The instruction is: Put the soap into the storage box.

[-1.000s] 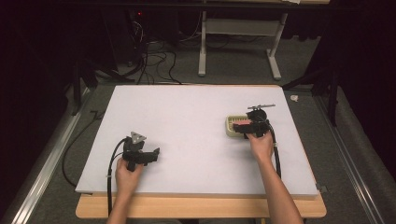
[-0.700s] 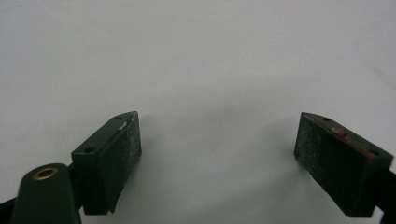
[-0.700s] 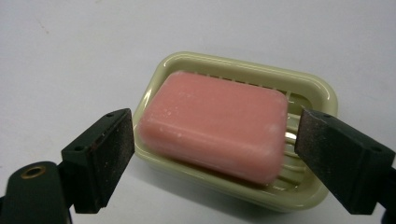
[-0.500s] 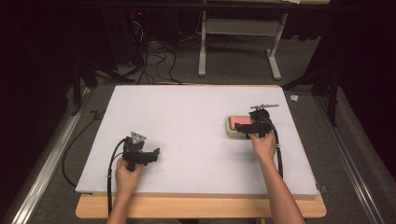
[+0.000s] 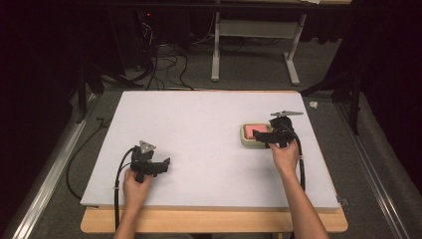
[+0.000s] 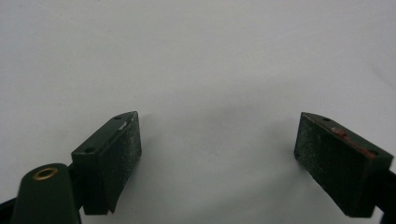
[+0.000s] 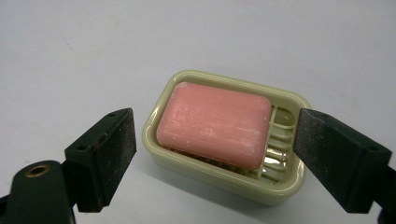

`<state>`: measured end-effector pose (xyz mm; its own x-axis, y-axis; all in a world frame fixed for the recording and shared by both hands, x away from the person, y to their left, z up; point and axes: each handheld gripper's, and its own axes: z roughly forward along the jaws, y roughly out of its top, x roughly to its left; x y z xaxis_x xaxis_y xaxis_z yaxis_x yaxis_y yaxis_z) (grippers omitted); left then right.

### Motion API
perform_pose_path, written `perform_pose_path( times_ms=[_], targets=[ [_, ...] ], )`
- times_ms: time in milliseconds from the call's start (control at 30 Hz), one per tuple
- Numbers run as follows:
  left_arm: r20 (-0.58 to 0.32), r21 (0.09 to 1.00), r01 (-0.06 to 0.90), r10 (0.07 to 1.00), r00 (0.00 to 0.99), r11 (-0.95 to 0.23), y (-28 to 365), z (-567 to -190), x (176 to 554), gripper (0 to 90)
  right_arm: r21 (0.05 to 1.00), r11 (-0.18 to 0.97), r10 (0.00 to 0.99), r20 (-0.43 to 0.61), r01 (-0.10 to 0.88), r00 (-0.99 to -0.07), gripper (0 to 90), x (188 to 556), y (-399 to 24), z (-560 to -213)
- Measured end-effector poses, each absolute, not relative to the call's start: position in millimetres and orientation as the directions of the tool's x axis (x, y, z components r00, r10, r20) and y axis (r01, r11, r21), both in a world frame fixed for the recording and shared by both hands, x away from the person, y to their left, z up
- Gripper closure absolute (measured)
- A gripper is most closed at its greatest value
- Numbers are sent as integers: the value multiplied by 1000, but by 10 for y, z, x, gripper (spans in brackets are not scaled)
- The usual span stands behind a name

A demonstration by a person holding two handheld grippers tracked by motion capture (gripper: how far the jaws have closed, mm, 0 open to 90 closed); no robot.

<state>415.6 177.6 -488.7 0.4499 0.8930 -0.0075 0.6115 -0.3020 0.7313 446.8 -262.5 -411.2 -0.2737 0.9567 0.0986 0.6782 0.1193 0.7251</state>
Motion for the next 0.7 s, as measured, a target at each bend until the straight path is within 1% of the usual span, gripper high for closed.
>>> perform_pose_path(
  times_ms=[367,700],
  targets=[
    [-8,731,612,893,450,-302,1776,-4887,4156,153,751,115,955,97,650,-281,144,4364,-2675,-4028],
    [-7,731,612,893,450,-302,1776,-4887,4156,154,763,96,956,107,640,-272,149,4276,-2767,-4055]
  ],
)
